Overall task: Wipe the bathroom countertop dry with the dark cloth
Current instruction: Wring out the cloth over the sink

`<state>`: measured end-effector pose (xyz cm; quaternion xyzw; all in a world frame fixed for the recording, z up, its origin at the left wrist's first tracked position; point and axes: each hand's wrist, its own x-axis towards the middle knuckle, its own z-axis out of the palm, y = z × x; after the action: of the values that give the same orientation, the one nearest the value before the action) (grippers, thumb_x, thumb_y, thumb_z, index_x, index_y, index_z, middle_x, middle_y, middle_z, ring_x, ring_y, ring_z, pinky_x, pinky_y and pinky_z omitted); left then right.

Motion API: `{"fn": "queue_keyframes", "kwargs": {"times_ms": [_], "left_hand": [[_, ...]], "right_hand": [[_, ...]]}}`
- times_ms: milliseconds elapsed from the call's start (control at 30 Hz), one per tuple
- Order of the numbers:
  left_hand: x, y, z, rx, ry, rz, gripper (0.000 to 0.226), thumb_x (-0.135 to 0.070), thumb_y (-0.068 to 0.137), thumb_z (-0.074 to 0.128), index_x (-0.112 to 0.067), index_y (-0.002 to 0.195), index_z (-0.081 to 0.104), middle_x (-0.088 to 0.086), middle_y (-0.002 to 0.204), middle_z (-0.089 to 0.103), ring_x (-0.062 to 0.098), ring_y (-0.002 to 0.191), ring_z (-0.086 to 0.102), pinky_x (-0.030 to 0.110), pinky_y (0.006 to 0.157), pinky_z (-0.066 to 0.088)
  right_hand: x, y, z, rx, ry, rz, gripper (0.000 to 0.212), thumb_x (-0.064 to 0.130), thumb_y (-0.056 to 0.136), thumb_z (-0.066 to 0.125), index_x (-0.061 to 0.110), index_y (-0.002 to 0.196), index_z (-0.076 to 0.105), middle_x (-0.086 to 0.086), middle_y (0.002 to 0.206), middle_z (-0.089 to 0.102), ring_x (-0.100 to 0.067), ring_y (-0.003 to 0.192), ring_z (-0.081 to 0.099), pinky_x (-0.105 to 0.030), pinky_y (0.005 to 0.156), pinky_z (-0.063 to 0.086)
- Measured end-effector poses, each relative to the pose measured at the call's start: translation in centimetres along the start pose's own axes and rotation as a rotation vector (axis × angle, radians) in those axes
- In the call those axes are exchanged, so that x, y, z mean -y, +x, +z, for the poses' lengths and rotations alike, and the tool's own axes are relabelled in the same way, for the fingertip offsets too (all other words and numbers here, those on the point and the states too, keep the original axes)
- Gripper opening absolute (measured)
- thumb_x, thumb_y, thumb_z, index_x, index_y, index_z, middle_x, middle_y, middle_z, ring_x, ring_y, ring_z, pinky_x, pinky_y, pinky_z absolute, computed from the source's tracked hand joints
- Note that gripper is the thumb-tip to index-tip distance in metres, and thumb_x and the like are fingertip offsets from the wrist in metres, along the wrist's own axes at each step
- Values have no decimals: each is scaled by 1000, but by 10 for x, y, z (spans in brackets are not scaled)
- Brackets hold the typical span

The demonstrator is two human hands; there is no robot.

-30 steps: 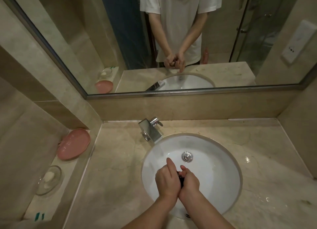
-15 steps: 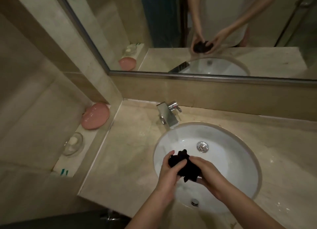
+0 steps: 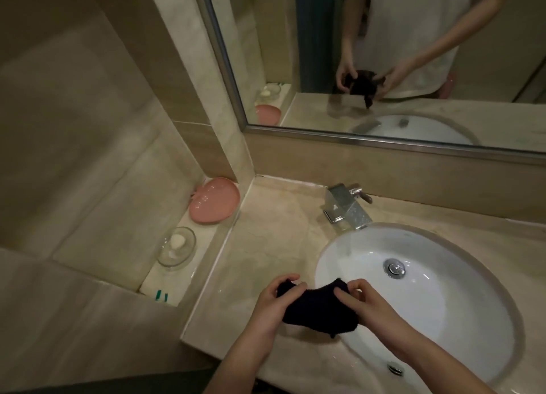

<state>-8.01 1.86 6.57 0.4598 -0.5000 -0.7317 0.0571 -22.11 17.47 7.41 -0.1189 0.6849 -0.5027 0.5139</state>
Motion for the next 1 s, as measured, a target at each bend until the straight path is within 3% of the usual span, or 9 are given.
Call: {"fn": "queue_keyframes", "kwargs": {"times_ms": [133, 200, 300, 400, 533, 667, 767, 933, 1000], "left_hand": [[-13, 9, -37, 81, 122, 56, 42, -45, 67, 85, -36, 107, 74, 5, 119, 67, 19, 106, 70, 32, 93, 57], [-18, 10, -50, 145, 215, 78, 32, -44, 76, 83, -35, 105, 75, 3, 115, 70, 16, 104, 70, 27, 90, 57], [-23, 12, -70, 257, 351, 91, 22, -44, 85, 78, -26, 98, 77, -2, 102, 76, 9, 95, 72, 18, 78, 53], [-24, 14, -89, 434, 512, 82, 36, -50, 78, 82, -25, 102, 75, 1, 100, 76, 13, 93, 72, 25, 80, 56], [-25, 21, -106, 400, 798, 193, 41, -44, 66, 88, -26, 96, 69, -8, 103, 65, 9, 94, 65, 30, 87, 55], [-39, 15, -119, 455, 429, 177, 38, -18, 74, 88, -14, 103, 64, -3, 101, 68, 12, 96, 67, 26, 82, 54], [-46, 3, -116, 432, 240, 181, 46, -10, 78, 85, -22, 117, 64, 2, 104, 74, 19, 98, 72, 29, 80, 57], [-45, -1, -114, 442, 352, 233, 61, -12, 78, 85, -38, 128, 61, 9, 114, 72, 20, 102, 72, 36, 90, 59], [-46, -6, -115, 517, 375, 246, 61, -6, 81, 81, -35, 130, 61, 7, 117, 71, 19, 107, 70, 34, 92, 58]], "right_hand": [[16, 0, 21, 201, -172, 74, 35, 36, 90, 73, 37, 122, 57, 5, 104, 77, -9, 97, 72, -24, 88, 48], [22, 4, 34, 173, -282, -19, 13, 30, 96, 66, 26, 108, 70, 5, 98, 76, -8, 91, 70, -21, 83, 49], [25, 10, 55, 21, -370, -152, 18, 24, 103, 55, 20, 91, 68, 7, 84, 66, -9, 77, 58, -21, 71, 44], [32, 9, 73, -67, -362, -209, 20, 22, 106, 47, 17, 93, 61, 7, 79, 63, -9, 71, 55, -18, 64, 43], [44, 2, 90, -28, -166, -169, 22, 25, 107, 44, 10, 101, 59, -7, 78, 65, -17, 63, 62, -22, 54, 46], [44, -5, 88, -13, -84, -207, 21, 30, 106, 46, 15, 103, 60, 0, 84, 65, -12, 77, 59, -24, 76, 44], [38, -9, 86, 103, -130, -181, 22, 33, 98, 62, 22, 115, 58, 1, 97, 72, -11, 84, 63, -23, 79, 45], [31, -6, 91, 179, -457, -161, 34, 24, 92, 73, 35, 122, 62, 13, 109, 71, -6, 101, 68, -29, 91, 55], [34, -6, 97, 226, -495, -205, 43, 22, 91, 74, 43, 125, 58, 26, 113, 66, 1, 108, 63, -22, 94, 52]]}}
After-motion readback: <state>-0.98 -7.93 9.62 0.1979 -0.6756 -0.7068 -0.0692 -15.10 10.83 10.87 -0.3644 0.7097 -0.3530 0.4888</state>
